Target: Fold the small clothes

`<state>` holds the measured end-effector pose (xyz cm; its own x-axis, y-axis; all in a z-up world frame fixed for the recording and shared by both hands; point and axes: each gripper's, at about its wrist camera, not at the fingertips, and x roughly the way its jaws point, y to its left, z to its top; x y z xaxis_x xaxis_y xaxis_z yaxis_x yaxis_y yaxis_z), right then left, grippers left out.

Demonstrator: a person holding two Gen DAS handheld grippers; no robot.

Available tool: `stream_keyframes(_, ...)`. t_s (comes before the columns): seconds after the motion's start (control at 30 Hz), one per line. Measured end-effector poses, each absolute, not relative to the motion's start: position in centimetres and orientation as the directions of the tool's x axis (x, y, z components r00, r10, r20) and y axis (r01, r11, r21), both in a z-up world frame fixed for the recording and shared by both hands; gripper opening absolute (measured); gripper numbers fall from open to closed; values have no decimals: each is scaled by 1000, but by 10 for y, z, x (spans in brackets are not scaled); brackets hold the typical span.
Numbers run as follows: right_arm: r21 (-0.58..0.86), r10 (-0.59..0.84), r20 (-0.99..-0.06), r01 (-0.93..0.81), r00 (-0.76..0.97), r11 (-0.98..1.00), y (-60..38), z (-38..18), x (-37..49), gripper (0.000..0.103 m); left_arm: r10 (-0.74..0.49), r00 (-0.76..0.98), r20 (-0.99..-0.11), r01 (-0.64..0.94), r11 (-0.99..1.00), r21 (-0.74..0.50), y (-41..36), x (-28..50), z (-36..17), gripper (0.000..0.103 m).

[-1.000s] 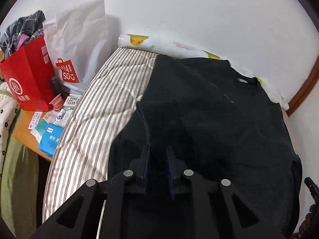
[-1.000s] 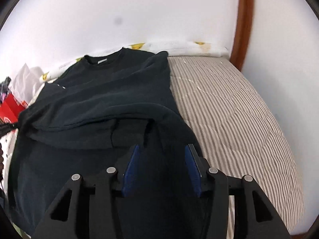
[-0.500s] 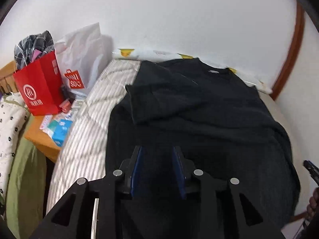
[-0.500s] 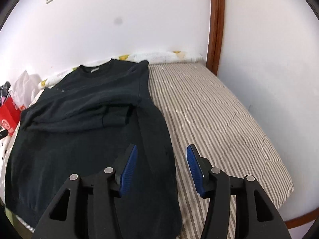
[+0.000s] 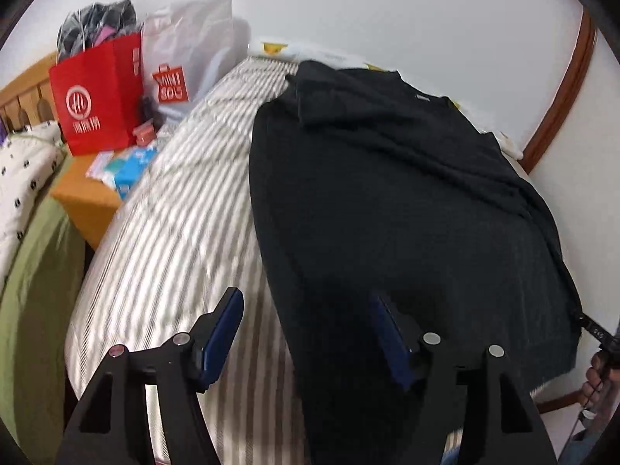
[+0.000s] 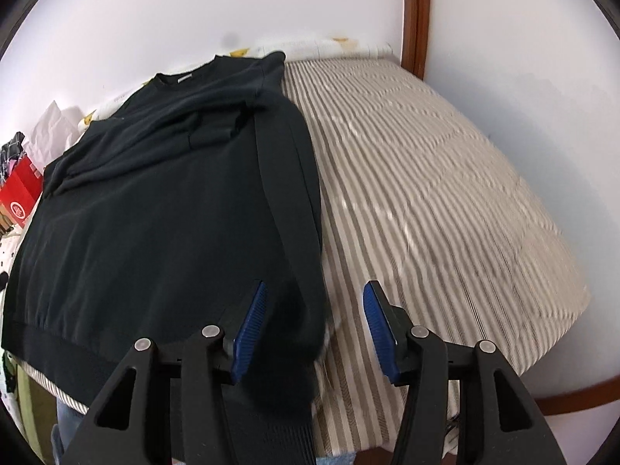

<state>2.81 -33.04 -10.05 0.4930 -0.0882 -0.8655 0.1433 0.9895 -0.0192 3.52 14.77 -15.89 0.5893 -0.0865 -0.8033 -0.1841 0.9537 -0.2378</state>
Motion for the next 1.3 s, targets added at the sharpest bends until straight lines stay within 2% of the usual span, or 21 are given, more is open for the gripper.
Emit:
stream_keyframes(0.2,35,-25,-864,109,503,993,-330,-110,9,51,-67,577,-814,-191,958,-214,140,26,-169,58)
stream_keyframes(0.27,29,-23,-863,96,504,995,-325,-111,8,51,-60,576,-815,-190,960,-205,138,25,-170,47)
stream_keyframes(0.3,20,-31,-862,96,505,995,-323,-111,9,51,-57,578,-814,-194,959,-205,138,25,-170,46)
stream_keyframes(0.33,11,-38,-860,93,509,996,-319,-112,10,51,-54,577,-815,-197,959,-203,138,25,-170,41)
stream_keyframes(0.37,1,-45,-857,90,514,996,-316,-113,12,48,-47,576,-816,-198,961,-195,136,24,-170,34)
stream_keyframes(0.4,-6,-51,-853,88,520,996,-314,-113,12,40,-41,574,-818,-197,962,-187,135,23,-170,30)
stream_keyframes(0.43,-2,-46,-849,85,526,996,-310,-114,14,35,-36,572,-819,-194,965,-178,133,22,-171,20)
stream_keyframes(0.47,5,-42,-847,87,530,996,-308,-113,16,25,-39,570,-821,-190,966,-177,132,22,-171,14)
stream_keyframes(0.5,11,-36,-846,85,532,996,-305,-113,19,13,-41,569,-822,-189,966,-179,132,22,-170,14)
stream_keyframes(0.53,3,-37,-845,75,533,997,-301,-113,21,11,-46,566,-823,-187,965,-182,133,22,-169,11)
stream_keyframes(0.7,5,-28,-835,60,549,998,-306,-97,20,7,-73,607,-791,-143,969,-199,135,13,-141,10)
stream_keyframes(0.93,120,55,-763,58,644,991,-337,-43,-16,7,-135,680,-721,-35,976,-216,124,-10,-96,10)
stream_keyframes(1.1,123,58,-733,48,678,991,-334,-27,-10,7,-102,722,-685,-44,980,-192,122,3,-73,10)
stream_keyframes(1.3,164,84,-678,38,731,986,-329,-7,22,7,-91,751,-653,-82,970,-230,142,34,-58,10)
